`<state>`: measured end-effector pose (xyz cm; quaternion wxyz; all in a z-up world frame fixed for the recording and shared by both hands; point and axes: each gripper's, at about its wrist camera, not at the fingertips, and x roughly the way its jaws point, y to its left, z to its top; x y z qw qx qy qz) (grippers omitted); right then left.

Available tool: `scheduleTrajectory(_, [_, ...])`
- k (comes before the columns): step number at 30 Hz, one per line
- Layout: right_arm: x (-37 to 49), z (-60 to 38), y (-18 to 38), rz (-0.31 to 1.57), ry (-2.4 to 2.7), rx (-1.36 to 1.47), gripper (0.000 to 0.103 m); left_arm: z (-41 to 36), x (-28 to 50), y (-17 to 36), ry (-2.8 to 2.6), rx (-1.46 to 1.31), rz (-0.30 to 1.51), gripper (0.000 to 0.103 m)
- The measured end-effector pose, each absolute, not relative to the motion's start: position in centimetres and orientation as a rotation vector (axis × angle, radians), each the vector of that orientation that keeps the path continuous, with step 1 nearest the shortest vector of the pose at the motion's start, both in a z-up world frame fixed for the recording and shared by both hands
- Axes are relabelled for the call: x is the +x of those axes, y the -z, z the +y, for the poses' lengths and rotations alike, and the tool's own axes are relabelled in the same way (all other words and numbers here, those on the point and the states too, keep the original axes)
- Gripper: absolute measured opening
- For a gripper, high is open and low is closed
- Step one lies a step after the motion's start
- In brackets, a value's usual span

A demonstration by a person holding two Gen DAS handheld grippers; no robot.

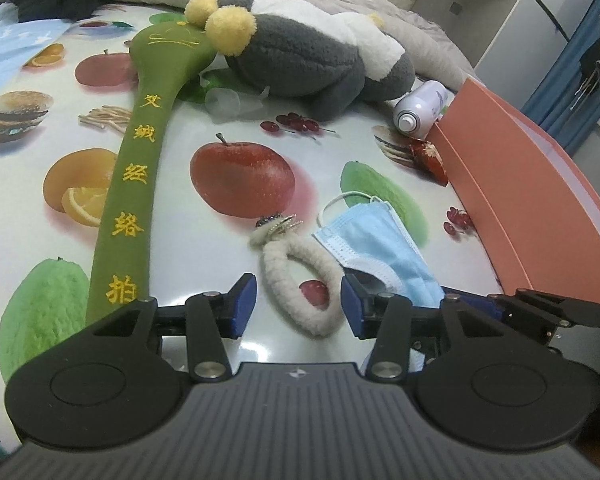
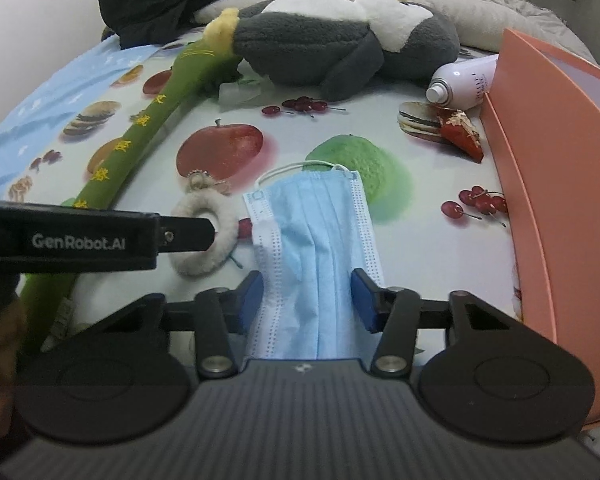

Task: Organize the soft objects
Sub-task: 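Grasp the white rope ring with the left tool while the right tool holds the mask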

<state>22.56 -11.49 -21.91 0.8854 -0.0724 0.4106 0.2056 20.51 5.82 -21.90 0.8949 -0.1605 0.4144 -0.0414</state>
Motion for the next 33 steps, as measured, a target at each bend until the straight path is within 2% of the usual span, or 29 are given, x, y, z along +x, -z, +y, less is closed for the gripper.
scheduleTrajectory(2, [22.5, -11.6, 21.9, 0.853, -0.428, -0.153, 0.039, 5.7, 20.5, 21.9, 0.089, -0.329, 0.857, 0.058])
scheduleTrajectory(4, [22.4, -11.6, 21.9, 0.853, -0.425, -0.160, 0.025, 5.5, 20.5, 21.9, 0.092, -0.324, 0.857, 0.060])
scheduleTrajectory(7, [22.2, -11.6, 21.8, 0.854, -0.427, -0.166, 0.016, 5.3, 20.5, 21.9, 0.095, -0.313, 0.855, 0.062])
scheduleTrajectory(12, [22.0, -12.5, 21.3, 0.848, -0.370, -0.143, 0.012, 4.8, 20.4, 21.9, 0.108, -0.276, 0.844, 0.067])
scheduleTrajectory(25, [21.2, -13.8, 21.6, 0.851, -0.311, -0.137, 0.012, 1.3, 20.4, 22.8, 0.082, -0.010, 0.807, 0.066])
scheduleTrajectory(28, [21.0, -14.1, 21.6, 0.854, -0.317, -0.121, 0.012, 1.0, 20.6, 22.9, 0.073, -0.010, 0.805, 0.058])
scheduleTrajectory(31, [20.9, -14.5, 21.5, 0.859, -0.321, -0.104, 0.012, 0.7, 20.9, 22.9, 0.063, -0.012, 0.801, 0.041])
scheduleTrajectory(33, [20.9, -14.8, 21.5, 0.865, -0.324, -0.086, 0.012, 0.5, 21.0, 22.8, 0.069, -0.021, 0.807, 0.026])
